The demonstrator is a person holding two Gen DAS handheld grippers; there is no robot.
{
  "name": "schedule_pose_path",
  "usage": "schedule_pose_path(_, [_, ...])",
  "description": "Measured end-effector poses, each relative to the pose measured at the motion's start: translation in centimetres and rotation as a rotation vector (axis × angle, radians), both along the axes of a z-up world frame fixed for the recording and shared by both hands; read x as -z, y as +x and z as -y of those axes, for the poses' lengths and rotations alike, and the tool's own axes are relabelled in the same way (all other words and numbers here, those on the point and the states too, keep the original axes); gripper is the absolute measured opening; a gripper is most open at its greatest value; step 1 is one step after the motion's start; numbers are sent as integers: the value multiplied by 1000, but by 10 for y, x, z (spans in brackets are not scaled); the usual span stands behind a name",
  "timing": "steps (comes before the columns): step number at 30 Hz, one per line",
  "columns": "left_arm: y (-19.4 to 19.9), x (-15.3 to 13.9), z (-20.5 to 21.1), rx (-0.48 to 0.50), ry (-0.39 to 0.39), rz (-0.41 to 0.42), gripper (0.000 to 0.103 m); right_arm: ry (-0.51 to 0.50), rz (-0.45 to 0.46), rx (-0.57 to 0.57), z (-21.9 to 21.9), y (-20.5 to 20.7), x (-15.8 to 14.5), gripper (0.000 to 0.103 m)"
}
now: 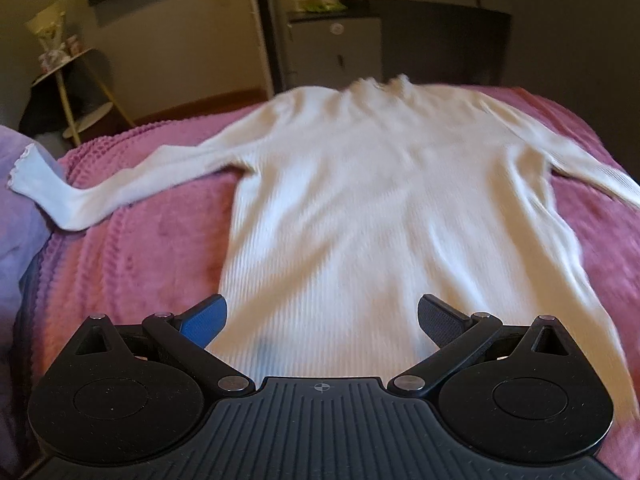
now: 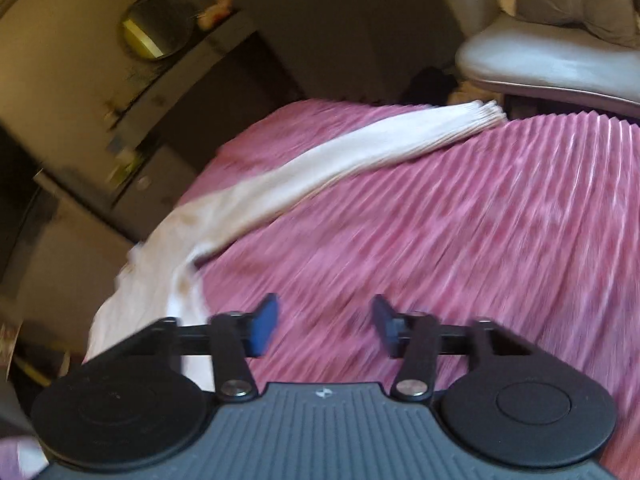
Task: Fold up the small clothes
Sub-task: 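Grasp the sweater sleeve cuff with the right gripper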
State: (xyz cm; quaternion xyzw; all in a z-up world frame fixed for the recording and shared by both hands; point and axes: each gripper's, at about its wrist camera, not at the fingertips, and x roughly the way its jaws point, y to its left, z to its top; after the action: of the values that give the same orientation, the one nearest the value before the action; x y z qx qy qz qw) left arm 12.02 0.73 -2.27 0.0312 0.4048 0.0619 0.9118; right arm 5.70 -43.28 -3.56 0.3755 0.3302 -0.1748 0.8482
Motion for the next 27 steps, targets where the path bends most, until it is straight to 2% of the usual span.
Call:
schedule_pose_path(4, [31,17,-13,-64,2,6,103,-7,-8,151,49,24,17,15])
schedule_pose_path(6, [43,24,-19,-93,-6,14,103,20,-2,252,79,30,27,15])
schedule_pose_path(9, [52,33,-25,-119,-4,24,103,114,29,381,112,35,45,17])
schedule_pose_path(13, [61,46,-26,-89,56,-27,103,231,61,485,135,44,69,18])
schedule_pose_path(17, [64,52,-36,-101,-5,-56,103,264,93,542,148,52,87,20])
schedule_pose_path(20, [67,57,-41,-113,-41,-78,103,231,83,538,151,62,89,19])
schedule_pose_path(22, [66,60,-42,-107,-36,-76,103,167,73,500,147,73,72,13])
schedule_pose_path(24, [64,61,-38,-94,-8,-63,103,61,86,411,133,86,48,11])
schedule_pose_path(27, [64,63,-34,-81,23,-51,103,-90,133,214,95,113,8,11])
